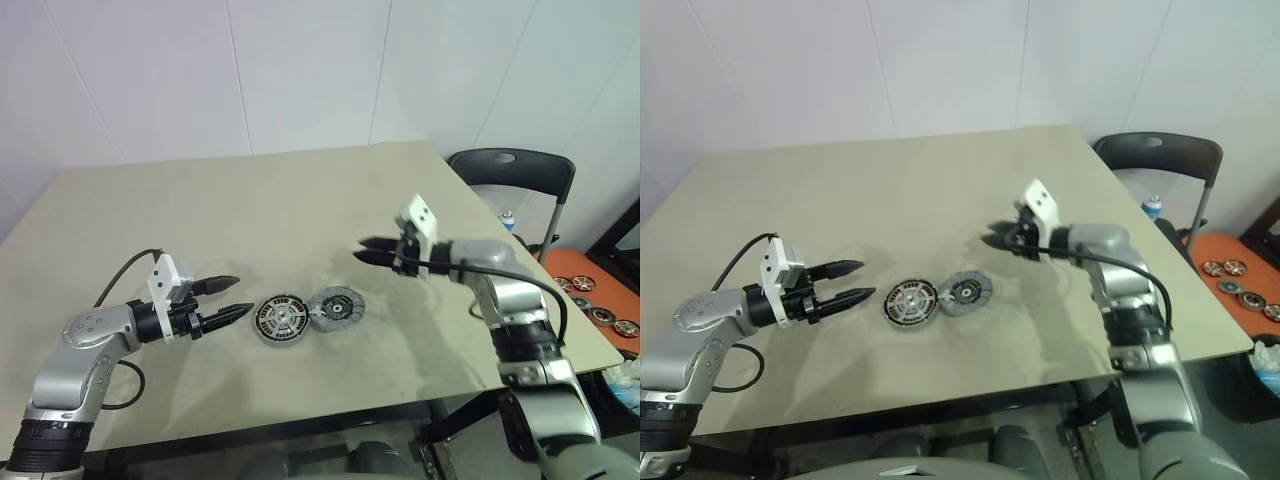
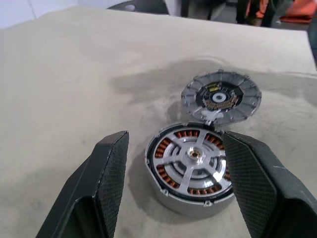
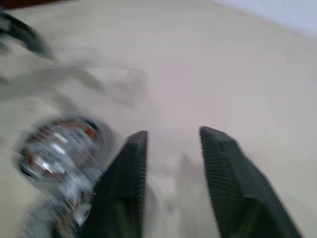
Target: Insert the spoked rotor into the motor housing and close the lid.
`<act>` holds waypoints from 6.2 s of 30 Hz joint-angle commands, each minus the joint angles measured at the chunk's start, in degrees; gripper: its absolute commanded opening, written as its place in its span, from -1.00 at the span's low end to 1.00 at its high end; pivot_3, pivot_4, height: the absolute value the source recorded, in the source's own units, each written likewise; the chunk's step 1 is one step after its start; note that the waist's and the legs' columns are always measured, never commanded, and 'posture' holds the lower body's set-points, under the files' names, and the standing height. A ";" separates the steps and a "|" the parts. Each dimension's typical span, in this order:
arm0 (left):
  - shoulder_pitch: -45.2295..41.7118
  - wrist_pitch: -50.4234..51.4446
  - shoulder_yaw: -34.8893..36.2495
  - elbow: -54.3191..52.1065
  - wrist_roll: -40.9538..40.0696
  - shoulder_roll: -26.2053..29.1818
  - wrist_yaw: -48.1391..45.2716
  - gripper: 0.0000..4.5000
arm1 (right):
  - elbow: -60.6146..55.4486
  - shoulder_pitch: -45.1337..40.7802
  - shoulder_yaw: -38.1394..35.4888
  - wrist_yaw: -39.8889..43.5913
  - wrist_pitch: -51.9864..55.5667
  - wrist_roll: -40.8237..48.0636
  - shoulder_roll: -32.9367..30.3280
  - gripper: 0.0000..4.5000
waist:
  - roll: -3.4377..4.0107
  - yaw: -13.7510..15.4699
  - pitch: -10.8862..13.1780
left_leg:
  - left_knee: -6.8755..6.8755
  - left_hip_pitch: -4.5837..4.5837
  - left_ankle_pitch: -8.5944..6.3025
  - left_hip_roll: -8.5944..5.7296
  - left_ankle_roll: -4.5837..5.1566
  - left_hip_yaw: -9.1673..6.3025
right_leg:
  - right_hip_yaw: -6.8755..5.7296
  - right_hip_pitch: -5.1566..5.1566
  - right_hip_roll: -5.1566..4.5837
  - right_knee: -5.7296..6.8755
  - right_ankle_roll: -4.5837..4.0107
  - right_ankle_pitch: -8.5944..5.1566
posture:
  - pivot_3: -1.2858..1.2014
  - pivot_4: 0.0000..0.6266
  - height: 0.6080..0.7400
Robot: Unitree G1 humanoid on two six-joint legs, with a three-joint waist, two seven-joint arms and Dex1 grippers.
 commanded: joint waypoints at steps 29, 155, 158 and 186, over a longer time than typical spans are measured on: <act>-2.27 0.83 -1.06 0.43 -0.29 0.50 -0.76 0.42 | -12.95 11.30 8.28 -8.57 14.97 10.97 2.21 -0.69 | 0.15 -0.15 0.11 | 0.24 0.07 -0.14 0.12 0.24 0.04 | -0.01 0.44 0.09 -0.54 0.09 0.04 | 0.03 -1.00 1.00; 2.58 0.41 9.02 -0.12 -0.88 2.07 5.02 0.42 | 28.87 -22.20 21.85 3.00 -30.47 -10.39 21.76 -0.69 | 0.18 -1.13 0.10 | 0.20 0.13 -0.12 0.11 0.15 0.14 | 0.00 0.11 0.16 0.01 0.08 0.11 | 0.03 -1.00 1.00; 6.80 2.19 12.14 -3.87 -2.63 3.84 4.18 0.42 | 33.31 -23.65 22.10 2.64 -35.92 -11.73 22.71 -0.69 | 0.20 -1.21 0.11 | 0.16 0.10 -0.11 0.12 0.14 0.20 | 0.00 -0.03 0.14 0.09 0.07 0.11 | 0.03 -1.00 1.00; 18.16 4.08 18.46 -12.80 -5.37 3.94 7.29 0.42 | 55.27 -30.11 22.56 3.42 -47.86 -19.90 27.70 0.84 | 0.44 -2.30 0.27 | 0.10 0.26 -0.08 0.13 0.06 0.22 | 0.01 0.12 0.17 0.12 0.06 0.10 | 0.03 -1.00 1.00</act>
